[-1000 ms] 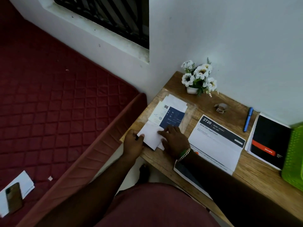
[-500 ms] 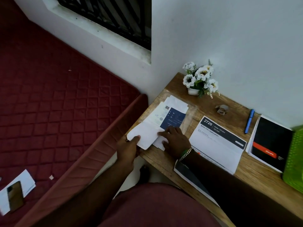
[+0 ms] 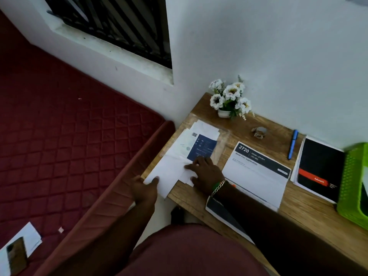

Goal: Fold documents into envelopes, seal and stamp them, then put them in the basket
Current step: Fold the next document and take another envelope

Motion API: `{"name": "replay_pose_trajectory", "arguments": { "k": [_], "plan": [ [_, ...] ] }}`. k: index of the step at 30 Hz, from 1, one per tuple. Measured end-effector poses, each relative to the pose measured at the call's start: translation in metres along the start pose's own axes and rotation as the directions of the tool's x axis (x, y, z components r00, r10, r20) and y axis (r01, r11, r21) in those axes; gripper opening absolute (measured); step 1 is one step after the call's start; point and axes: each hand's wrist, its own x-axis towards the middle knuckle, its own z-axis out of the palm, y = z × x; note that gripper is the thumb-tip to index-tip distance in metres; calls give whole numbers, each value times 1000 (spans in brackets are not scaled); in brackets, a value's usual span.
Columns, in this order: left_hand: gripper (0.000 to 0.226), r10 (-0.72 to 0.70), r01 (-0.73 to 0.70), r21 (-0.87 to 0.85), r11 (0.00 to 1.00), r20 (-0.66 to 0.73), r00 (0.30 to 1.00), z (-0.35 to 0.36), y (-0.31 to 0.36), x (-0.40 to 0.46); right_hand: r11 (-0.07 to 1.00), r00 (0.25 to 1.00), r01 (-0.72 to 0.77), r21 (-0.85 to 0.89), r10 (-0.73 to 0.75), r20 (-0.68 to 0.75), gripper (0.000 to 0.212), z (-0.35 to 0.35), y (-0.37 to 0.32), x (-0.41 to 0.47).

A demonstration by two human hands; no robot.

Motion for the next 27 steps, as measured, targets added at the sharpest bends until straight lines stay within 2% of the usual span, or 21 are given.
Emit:
{"name": "replay_pose_trajectory", "arguments": {
  "k": [3,4,7,9,13,16,18,20,22,25,27],
  "plan": [
    [75,-84,81,-60,995,-48,995,10,-52,40,1000,1000,3,9,-3,-3,53,1,1,-2],
    [70,-113,109,-92,990,-32,993,7,-43,33,1000,1000,4,9,-4,-1,52,1,1,-2],
    [29,-195,202,-262,944,51,979,-3,17,-15,1000,1000,1,6,-1,-1,50,1,2,0],
    [27,-193,198,-331,923,49,980,-6,33,-25,1000,1000,7,4,-7,0,47,0,1,0],
    [20,-96,118,-400,909,75,993,-11,79,-51,996,1000,28,81,-29,8,45,-3,1,-4],
    [17,1,33,-420,907,80,997,-7,119,-73,976,998,58,209,-58,-7,53,-16,0,-12],
    [21,77,-30,-400,916,102,992,1,143,-87,927,991,119,355,-87,-106,64,-28,-2,-23],
    [29,154,-94,-363,927,140,978,13,161,-97,864,959,204,460,-81,-273,68,-41,-6,-36],
    [36,236,-169,-305,937,198,951,29,177,-108,798,915,245,551,-2,-404,61,-55,-11,-49],
    [39,348,-277,-250,928,316,882,57,193,-123,700,846,240,673,189,-498,28,-71,-12,-61],
    [35,432,-370,-227,901,380,818,76,196,-130,640,776,227,734,336,-534,20,-78,-3,-69]
  ]
}}
